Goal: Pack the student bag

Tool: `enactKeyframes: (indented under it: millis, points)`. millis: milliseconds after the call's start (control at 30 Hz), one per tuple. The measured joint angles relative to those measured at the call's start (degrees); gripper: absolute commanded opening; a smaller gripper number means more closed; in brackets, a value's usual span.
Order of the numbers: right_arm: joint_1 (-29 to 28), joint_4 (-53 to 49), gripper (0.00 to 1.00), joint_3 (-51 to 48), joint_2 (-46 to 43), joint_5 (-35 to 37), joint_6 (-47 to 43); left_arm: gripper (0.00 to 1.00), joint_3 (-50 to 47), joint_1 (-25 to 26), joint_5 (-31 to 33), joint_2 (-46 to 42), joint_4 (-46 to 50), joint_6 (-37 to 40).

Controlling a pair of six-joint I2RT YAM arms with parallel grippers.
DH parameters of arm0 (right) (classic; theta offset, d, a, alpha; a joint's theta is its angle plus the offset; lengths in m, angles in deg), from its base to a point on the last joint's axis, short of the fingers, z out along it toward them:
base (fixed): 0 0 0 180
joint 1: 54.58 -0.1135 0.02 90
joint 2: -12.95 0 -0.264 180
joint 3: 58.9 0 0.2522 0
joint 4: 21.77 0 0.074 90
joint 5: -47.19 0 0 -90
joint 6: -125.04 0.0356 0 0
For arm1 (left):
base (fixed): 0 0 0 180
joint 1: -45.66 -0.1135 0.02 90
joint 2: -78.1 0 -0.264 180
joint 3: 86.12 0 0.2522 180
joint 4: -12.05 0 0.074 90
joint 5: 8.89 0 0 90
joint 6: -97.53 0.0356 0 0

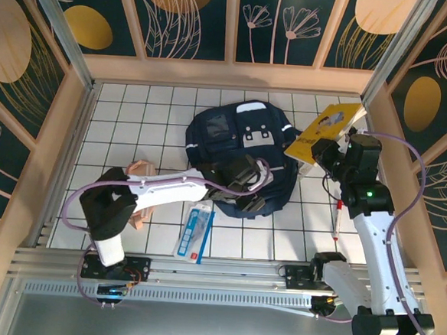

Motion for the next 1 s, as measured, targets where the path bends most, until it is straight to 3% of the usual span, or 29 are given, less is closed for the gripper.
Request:
enactKeyframes:
  millis: [167,233,300,400,500,600,733,867,1000]
  points:
    - [0.0,0.0,0.0,0.0,0.1,-0.3,-0.7,0.62,0.0,-0.1,-0.8,0.2,2.1,4.3]
    - [0.0,0.0,0.0,0.0,0.3,-0.7,-0.9,0.58,-0.9,-0.1,-0.7,-0.1,2.1,5.3]
    - [0.0,0.0,0.0,0.0,0.5,-1.2,-1.0,0.41,-1.6,0.0,0.4,-0.2,2.1,5.9]
    - [0.0,0.0,0.0,-0.1,1.0,-2.7,-1.1,0.32,-1.8,0.0,4.2,-0.1,2.5,7.0]
    - [0.0,0.1,0.0,-0.4,1.9,-4.5,-1.1,0.01,-1.8,0.0,6.9,-0.2,2.5,8.7]
    - [0.0,0.0,0.0,-1.1,2.3,-6.3,-1.4,0.0,-2.8,0.2,9.2,-2.3,1.7,10.5]
    - [0.0,-0.1,0.0,-1.4,2.1,-10.5,-3.1,0.0,-5.6,0.3,15.3,-11.3,-2.3,13.0]
    - [0.0,0.7,0.0,-1.4,-0.1,-17.5,-3.6,0.0,-8.8,-0.1,22.6,-22.2,-10.7,16.4]
    - [-0.4,6.0,0.0,-1.4,-2.6,-26.3,-1.8,0.0,-5.8,-2.6,25.9,-24.5,-13.2,17.0]
